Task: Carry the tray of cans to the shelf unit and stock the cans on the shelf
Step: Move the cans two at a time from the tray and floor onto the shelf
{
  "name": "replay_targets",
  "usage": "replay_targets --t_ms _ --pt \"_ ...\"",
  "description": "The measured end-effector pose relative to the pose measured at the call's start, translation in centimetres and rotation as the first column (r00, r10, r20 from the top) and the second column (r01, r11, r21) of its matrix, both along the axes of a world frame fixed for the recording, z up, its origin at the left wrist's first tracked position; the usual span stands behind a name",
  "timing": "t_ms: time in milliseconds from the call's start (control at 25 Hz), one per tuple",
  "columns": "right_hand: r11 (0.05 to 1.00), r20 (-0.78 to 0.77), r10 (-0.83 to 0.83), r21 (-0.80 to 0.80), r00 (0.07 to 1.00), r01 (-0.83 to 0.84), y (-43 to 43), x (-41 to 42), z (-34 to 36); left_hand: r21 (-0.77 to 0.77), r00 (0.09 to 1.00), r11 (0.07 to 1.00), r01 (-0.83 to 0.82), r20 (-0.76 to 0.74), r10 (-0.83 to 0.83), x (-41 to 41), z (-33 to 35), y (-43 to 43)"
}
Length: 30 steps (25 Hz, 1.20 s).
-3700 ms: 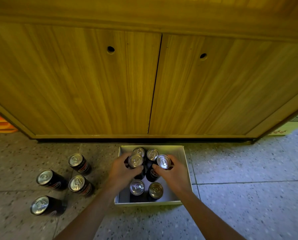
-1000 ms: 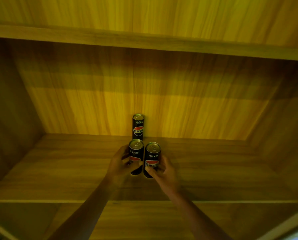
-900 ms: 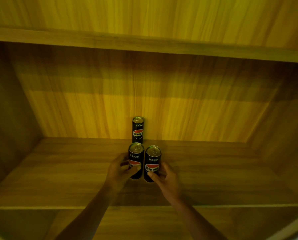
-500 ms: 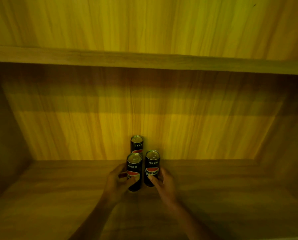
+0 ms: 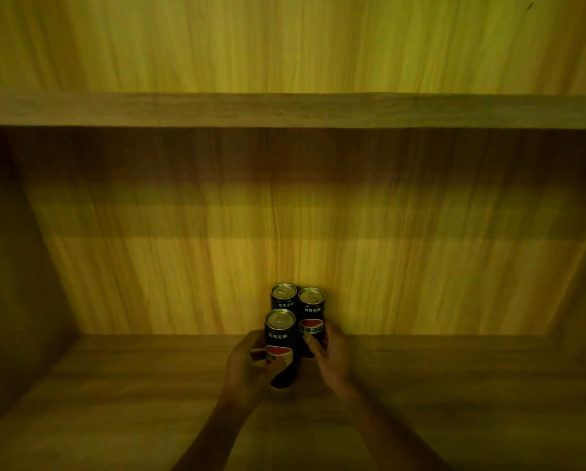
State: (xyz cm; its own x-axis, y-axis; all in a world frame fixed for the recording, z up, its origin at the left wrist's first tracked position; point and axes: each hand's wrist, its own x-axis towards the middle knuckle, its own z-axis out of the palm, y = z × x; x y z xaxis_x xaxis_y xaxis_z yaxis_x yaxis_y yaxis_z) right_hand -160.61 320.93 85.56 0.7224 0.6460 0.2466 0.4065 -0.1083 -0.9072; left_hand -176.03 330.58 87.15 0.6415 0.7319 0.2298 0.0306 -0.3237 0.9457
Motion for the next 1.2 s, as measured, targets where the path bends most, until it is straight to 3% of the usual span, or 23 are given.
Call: replay_targets --t_ms 720,880,960,1040,1120,1200 --pt "0.990 0.104 0.042 -0.137 0.994 -0.027 -0.2 2.2 -0.3 0.036 0.992 0.994 -0.101 -0.073 0.104 1.5 -0.1 0.4" --pt "0.925 0.304 0.044 -0.372 0.952 0.076 -3.2 1.4 -0.7 0.026 0.965 0.996 -0.091 -0.246 0.094 0.2 0.2 -0.7" --pt "0.867 0.387 0.106 -0.486 0.916 0.105 -5.4 0.3 -0.2 0.169 0.896 0.985 -0.036 -0.431 0.107 -1.3 0.5 -1.8" --pt "0.803 0.471 0.183 -0.578 0.863 0.145 -7.8 -1.5 0.3 0.398 0.793 0.907 0.138 -0.593 0.140 -3.5 0.5 -3.6" --pt "0.747 0.523 0.260 -0.641 0.811 0.174 -10.4 -4.1 1.2 0.550 0.758 0.796 0.253 -0.624 0.190 -6.0 0.1 -5.8" --pt "0.740 0.585 0.296 -0.641 0.755 0.206 -13.0 -7.1 1.8 0.648 0.782 0.698 0.305 -0.589 0.205 -8.3 0.0 -8.6"
